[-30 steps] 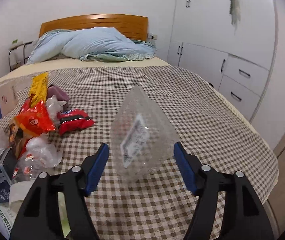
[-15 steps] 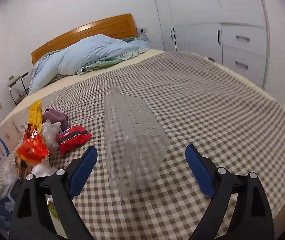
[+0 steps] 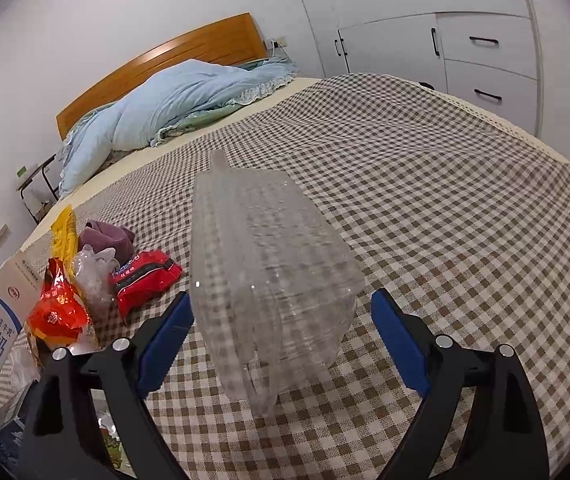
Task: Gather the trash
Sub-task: 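Lift the clamshell box with the right tool while left holds the carton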
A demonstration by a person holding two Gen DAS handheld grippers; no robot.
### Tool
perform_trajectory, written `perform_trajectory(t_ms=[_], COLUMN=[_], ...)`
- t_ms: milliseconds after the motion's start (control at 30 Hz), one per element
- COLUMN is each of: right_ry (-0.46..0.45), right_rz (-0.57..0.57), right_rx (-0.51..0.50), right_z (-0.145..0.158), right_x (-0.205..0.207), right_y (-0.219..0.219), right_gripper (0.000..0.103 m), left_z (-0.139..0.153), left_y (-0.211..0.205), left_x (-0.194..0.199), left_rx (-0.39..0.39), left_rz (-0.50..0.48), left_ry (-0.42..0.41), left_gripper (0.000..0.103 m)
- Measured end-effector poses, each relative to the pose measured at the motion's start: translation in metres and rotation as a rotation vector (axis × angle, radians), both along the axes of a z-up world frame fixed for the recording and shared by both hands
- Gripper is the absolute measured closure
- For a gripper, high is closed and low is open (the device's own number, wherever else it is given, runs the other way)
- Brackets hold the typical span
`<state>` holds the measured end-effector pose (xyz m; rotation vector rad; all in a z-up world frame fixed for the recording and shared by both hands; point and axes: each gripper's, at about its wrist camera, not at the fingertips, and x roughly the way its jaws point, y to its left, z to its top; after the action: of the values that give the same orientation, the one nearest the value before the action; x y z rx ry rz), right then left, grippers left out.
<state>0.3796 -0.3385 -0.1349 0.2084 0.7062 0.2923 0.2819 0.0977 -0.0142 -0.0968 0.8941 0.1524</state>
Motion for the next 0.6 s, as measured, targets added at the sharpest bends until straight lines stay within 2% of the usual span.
perform_trajectory(t_ms=[100, 133, 167, 200, 367, 600], right_ry=[-0.003, -0.004, -0.003, 0.003, -0.003, -0.074], right_rz=[0.001, 0.007, 0.017, 0.027, 0.048, 0.037], right_rx=[0.031, 0.035, 0.039, 0.043, 0.034, 0.026], right_z=[0.000, 0.000, 0.000, -0.001, 0.002, 0.020], right_x=[-0.001, -0.001, -0.001, -0.001, -0.008, -0.028], right_y=[-0.003, -0.004, -0.004, -0.004, -0.005, -0.008], right_gripper=[0.017, 0.021, 0.035, 0.040, 0.042, 0.047], left_z=[0.001, 0.001, 0.001, 0.001, 0.003, 0.014], left_y=[-0.001, -0.002, -0.002, -0.002, -0.004, -0.008], left_x=[0.000, 0.000, -0.001, -0.001, -0.004, -0.013], left_rx=[0.005, 0.007, 0.008, 0.007, 0.011, 0.030], left_rz=[0.002, 0.003, 0.002, 0.002, -0.005, -0.014], left_ry=[-0.007, -0.008, -0.009, -0.010, -0.018, -0.049], left_gripper=[0.033, 0.033, 0.033, 0.033, 0.033, 0.033])
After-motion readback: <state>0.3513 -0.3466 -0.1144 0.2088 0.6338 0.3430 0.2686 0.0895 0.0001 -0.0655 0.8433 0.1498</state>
